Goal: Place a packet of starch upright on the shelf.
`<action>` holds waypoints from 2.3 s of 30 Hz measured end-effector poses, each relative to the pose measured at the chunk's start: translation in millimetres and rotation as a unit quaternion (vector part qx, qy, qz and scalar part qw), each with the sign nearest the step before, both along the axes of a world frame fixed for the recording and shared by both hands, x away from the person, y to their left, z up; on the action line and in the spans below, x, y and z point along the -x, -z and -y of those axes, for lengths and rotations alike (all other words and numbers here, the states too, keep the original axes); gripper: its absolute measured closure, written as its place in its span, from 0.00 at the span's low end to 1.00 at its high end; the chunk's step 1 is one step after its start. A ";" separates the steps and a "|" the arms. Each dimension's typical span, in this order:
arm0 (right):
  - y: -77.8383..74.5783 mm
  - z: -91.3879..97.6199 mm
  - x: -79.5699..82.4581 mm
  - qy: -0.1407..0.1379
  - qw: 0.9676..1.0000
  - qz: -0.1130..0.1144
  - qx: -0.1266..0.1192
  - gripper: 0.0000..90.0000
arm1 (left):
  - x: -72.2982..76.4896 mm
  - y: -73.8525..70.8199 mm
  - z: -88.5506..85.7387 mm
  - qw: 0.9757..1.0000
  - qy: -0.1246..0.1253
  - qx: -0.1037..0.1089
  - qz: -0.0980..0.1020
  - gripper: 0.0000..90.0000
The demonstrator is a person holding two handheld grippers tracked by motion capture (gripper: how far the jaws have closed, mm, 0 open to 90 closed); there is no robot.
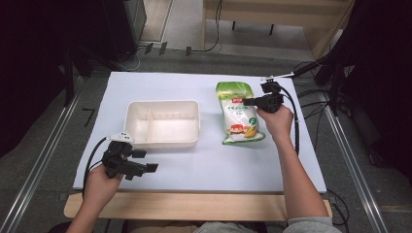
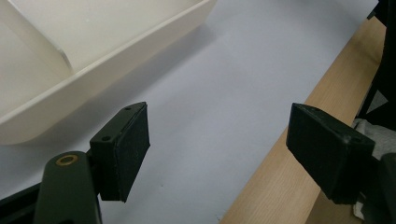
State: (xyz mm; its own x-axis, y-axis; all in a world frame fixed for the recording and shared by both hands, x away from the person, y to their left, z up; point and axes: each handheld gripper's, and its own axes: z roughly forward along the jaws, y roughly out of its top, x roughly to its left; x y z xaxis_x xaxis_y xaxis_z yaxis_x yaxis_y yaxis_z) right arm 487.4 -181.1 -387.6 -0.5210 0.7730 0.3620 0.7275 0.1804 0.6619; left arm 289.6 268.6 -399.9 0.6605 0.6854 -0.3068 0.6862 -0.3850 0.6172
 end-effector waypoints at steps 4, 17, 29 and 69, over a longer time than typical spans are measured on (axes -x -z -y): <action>-9.7 -1.4 7.7 -0.008 1.000 0.009 -0.002 1.00 | -0.6 -0.4 0.7 1.000 0.001 0.002 0.000 0.25; -43.9 -4.4 28.9 -0.020 0.998 0.051 -0.015 1.00 | -0.5 -1.5 -0.6 1.000 0.000 0.004 0.003 0.25; -64.1 -8.5 38.2 -0.030 0.997 0.071 -0.015 1.00 | -0.3 -2.2 -2.1 1.000 -0.001 0.005 0.003 0.25; -143.0 -86.8 36.5 -0.090 0.990 0.105 -0.010 1.00 | -0.8 -0.4 3.8 1.000 0.014 0.017 0.007 0.25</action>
